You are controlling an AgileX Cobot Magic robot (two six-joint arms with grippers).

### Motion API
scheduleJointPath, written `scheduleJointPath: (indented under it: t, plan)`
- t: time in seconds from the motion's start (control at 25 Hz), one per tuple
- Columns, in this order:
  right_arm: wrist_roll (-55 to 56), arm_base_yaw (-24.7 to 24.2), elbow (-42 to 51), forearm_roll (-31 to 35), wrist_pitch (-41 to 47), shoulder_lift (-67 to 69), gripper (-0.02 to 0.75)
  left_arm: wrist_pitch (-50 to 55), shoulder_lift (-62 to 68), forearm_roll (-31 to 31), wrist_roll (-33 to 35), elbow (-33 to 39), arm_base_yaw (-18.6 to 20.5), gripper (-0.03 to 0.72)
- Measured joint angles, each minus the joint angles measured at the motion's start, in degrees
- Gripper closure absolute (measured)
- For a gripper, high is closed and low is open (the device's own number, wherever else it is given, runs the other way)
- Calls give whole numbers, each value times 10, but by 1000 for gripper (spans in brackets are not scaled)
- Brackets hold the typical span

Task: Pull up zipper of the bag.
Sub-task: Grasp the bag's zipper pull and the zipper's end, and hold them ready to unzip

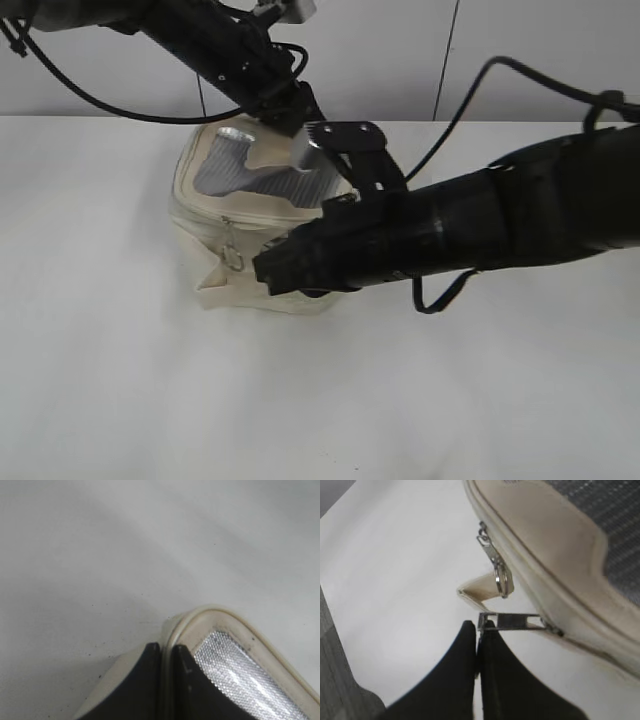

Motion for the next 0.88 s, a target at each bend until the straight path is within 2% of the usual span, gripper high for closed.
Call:
scheduleJointPath:
  t: [0.28,0.6,0.76,0.88]
  plan:
    - [54,15,-29,-18,-12,22,729,-6,-1,4,-32,0,-4,641]
    - [66,16,-53,21,-22,49,729,-71,-1,25,-148,1,-23,641]
    - [75,32,-90,27,-18,83,729,-90,-1,36,-155,1,-35,641]
    - [103,56,-118,15,-50,95,729,-88,-2,41,-155,1,-36,641]
